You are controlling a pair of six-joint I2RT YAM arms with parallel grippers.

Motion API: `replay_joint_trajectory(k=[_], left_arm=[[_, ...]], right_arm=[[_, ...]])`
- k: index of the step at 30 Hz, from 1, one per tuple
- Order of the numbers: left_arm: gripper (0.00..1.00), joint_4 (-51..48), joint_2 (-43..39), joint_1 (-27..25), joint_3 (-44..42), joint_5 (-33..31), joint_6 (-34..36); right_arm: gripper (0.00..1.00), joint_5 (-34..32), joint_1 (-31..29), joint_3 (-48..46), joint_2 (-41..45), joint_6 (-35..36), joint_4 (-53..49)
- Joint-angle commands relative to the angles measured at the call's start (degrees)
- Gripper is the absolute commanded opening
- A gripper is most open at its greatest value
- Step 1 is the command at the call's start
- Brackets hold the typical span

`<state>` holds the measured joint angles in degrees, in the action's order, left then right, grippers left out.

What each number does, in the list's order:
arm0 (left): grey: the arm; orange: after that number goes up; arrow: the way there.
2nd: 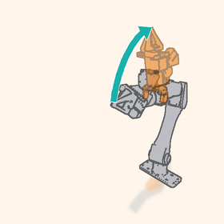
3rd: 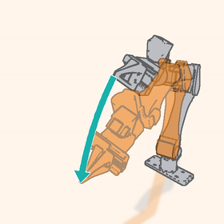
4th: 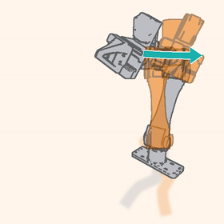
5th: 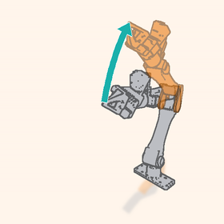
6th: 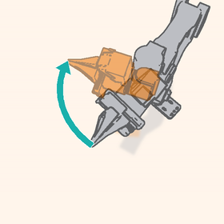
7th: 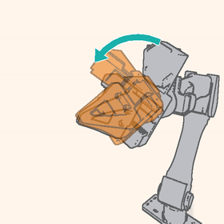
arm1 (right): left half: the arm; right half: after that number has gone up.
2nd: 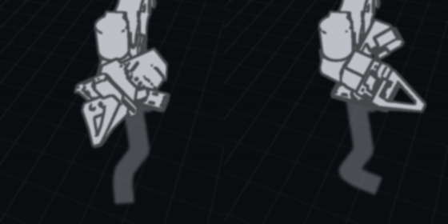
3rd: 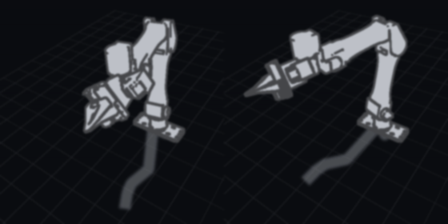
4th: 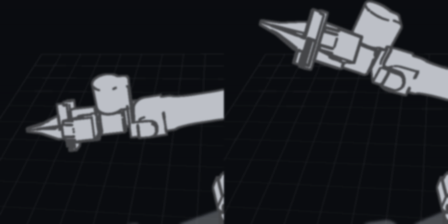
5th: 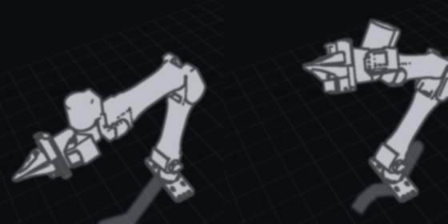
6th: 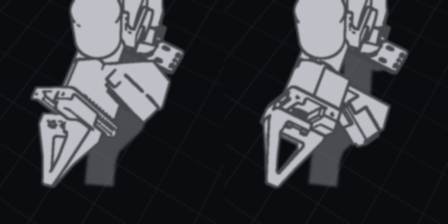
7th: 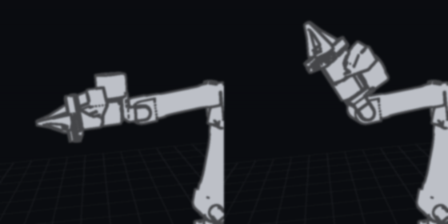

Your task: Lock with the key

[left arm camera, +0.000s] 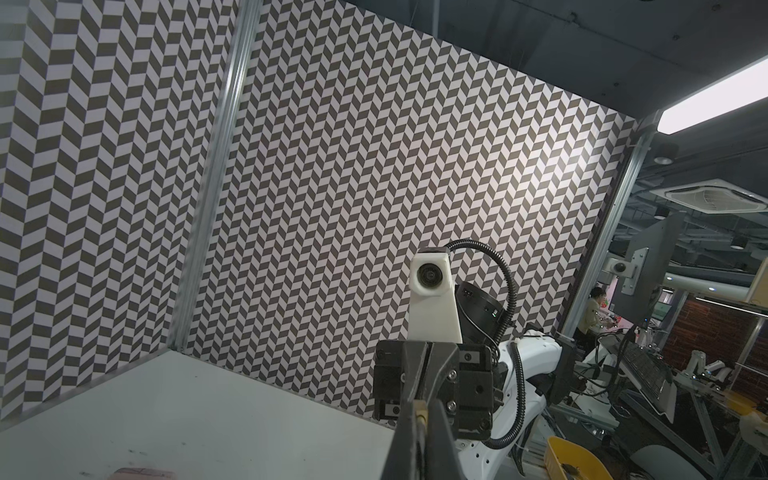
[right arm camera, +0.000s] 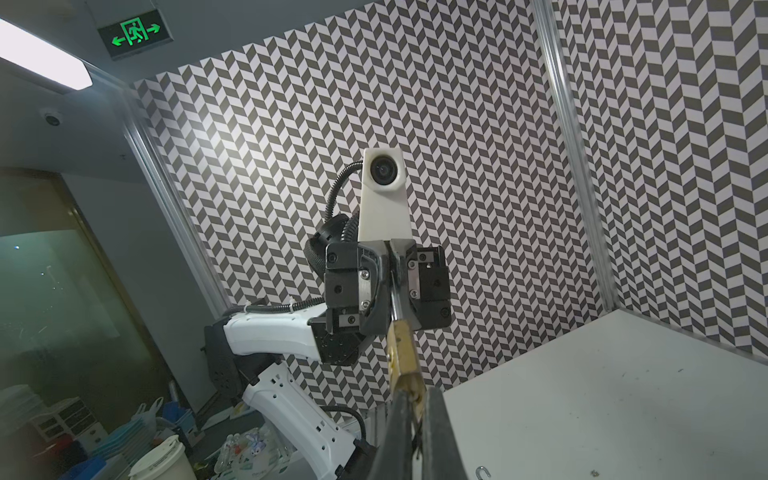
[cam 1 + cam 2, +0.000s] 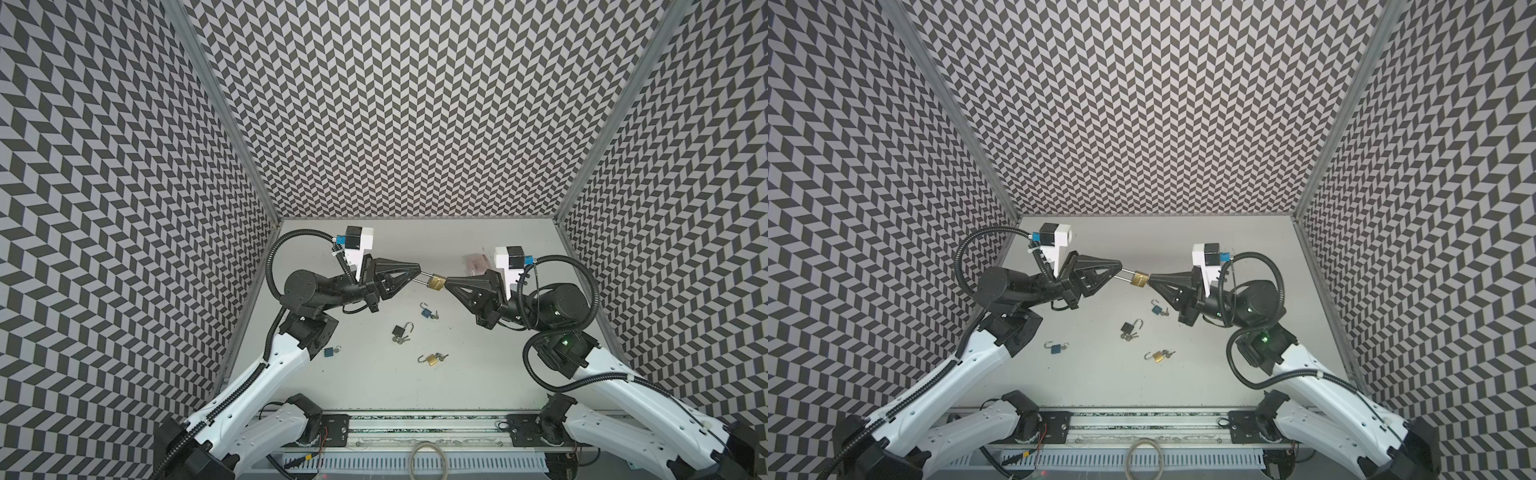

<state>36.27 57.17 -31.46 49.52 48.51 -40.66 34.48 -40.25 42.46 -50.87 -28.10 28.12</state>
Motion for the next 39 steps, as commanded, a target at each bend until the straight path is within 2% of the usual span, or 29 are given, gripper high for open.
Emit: replay_joint_trajectory(k=[1,10,13,15,19,22,24,27,34,39], left_arm=[[0.0,2.5,-2.2,2.4,2.5,-3.3,-1.0],[0.0,0.9,-3.1,2.5,2.2,-4.6,-0.3],[0.0,-0.4,-3.0,2.5,2.0,-5.0,0.4],[0.0,-3.9,-2.9,2.5,2.2,-6.5,2.1],[0.0,-18.0,-1.7,0.5,3.3,-16.1,9.1],[0.0,-26.6,1.4,-3.2,3.8,-24.7,12.5],[0.0,-29.9,4.1,-6.2,3.5,-30.8,13.9],[0.0,-31.3,8.6,-8.3,2.0,-35.1,12.2],[0.0,-29.6,17.6,-8.9,-0.8,-35.1,7.7],[0.0,-29.1,22.5,-8.9,-1.0,-34.7,6.5]], right_arm=[[0.0,1.5,0.1,-1.4,3.7,1.6,-0.4],[0.0,-1.7,0.2,-3.8,7.0,3.6,-5.0],[0.0,-4.3,0.3,-4.5,7.7,4.9,-8.0],[0.0,-8.6,0.3,-4.0,7.6,7.0,-13.4],[0.0,-23.8,0.4,-4.3,7.2,9.0,-25.4],[0.0,-30.3,0.6,-6.1,5.2,7.6,-30.2],[0.0,-32.3,0.8,-8.2,3.6,5.4,-30.9],[0.0,-33.5,1.1,-12.5,1.2,2.6,-28.6],[0.0,-31.2,5.8,-19.5,-7.3,-2.7,-20.8],[0.0,-28.5,9.5,-20.6,-14.0,-3.3,-15.2]])
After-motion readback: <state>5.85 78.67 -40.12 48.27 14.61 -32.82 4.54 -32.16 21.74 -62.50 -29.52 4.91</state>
